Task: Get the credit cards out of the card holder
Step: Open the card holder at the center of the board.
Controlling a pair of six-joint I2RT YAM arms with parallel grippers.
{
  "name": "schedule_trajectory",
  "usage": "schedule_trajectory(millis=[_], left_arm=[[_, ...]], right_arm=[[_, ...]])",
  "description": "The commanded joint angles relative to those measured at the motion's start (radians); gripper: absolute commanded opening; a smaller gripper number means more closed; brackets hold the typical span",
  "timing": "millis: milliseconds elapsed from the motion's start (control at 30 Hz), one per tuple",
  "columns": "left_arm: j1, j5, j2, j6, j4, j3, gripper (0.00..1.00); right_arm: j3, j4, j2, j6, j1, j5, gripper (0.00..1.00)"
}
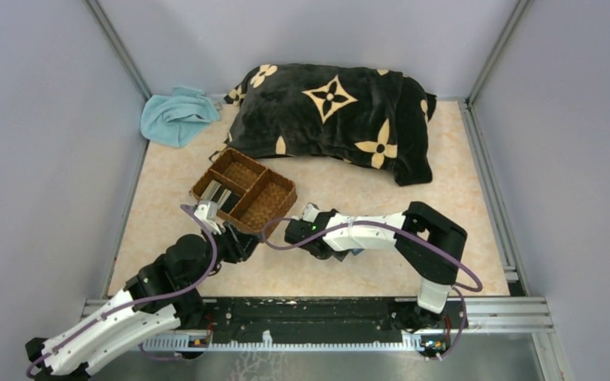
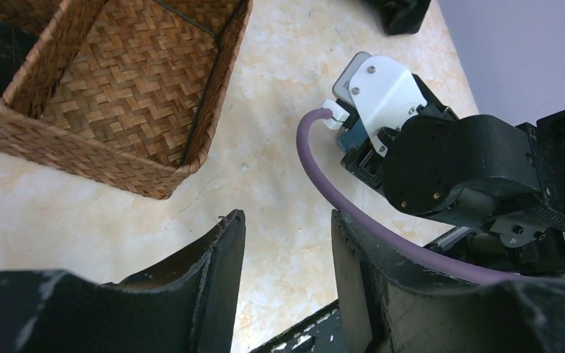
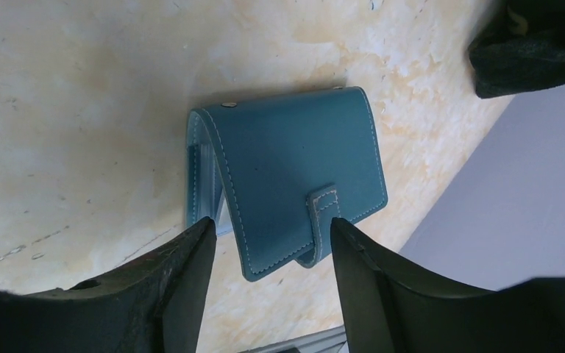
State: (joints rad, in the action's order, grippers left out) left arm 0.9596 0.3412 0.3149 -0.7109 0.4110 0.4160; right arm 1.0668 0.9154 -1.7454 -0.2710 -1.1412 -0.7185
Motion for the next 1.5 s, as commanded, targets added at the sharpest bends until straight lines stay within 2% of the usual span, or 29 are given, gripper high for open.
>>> schedule_trajectory(millis=[0, 67, 100, 267, 333, 467, 633, 833, 967, 1200, 1300, 1467], left_arm=[[0.002, 0.020, -0.013, -0.020, 0.025, -0.016, 0.54], [0.002, 0.021, -0.015, -0.021, 0.027, -0.016, 0.53], [0.004, 0.022, -0.018, -0.019, 0.030, -0.017, 0.54], [0.004, 0.042, -0.042, -0.011, 0.052, -0.015, 0.53], [0.003, 0.046, -0.051, -0.007, 0.057, -0.014, 0.53], [0.003, 0.042, -0.056, 0.000, 0.061, -0.009, 0.53], [0.002, 0.025, -0.036, 0.008, 0.046, -0.003, 0.53], [0.003, -0.012, 0.006, 0.023, 0.001, -0.001, 0.53], [0.003, -0.037, 0.038, 0.026, -0.039, -0.007, 0.53], [0.002, -0.077, 0.073, 0.031, -0.089, -0.019, 0.53], [0.003, -0.088, 0.096, 0.036, -0.113, -0.020, 0.53], [0.003, -0.103, 0.144, 0.040, -0.151, -0.023, 0.53]], right_arm=[[0.048, 0.055, -0.039, -0.027, -0.006, -0.065, 0.58], [0.050, 0.065, -0.054, -0.031, -0.006, -0.081, 0.53], [0.050, 0.068, -0.061, -0.031, -0.005, -0.087, 0.47], [0.055, 0.073, -0.070, -0.040, -0.005, -0.100, 0.10], [0.064, 0.079, -0.067, -0.050, -0.005, -0.106, 0.00], [0.098, 0.060, -0.007, -0.038, -0.003, -0.045, 0.00], [0.156, -0.007, 0.145, 0.018, 0.027, 0.207, 0.00], [0.212, -0.009, 0.236, 0.030, 0.113, 0.458, 0.00], [0.141, -0.132, 0.340, -0.007, 0.255, 0.823, 0.00], [-0.048, -0.255, 0.424, -0.054, 0.452, 1.204, 0.00], [-0.152, -0.387, 0.425, -0.121, 0.532, 1.442, 0.00], [-0.243, -0.551, 0.422, -0.234, 0.594, 1.598, 0.00]])
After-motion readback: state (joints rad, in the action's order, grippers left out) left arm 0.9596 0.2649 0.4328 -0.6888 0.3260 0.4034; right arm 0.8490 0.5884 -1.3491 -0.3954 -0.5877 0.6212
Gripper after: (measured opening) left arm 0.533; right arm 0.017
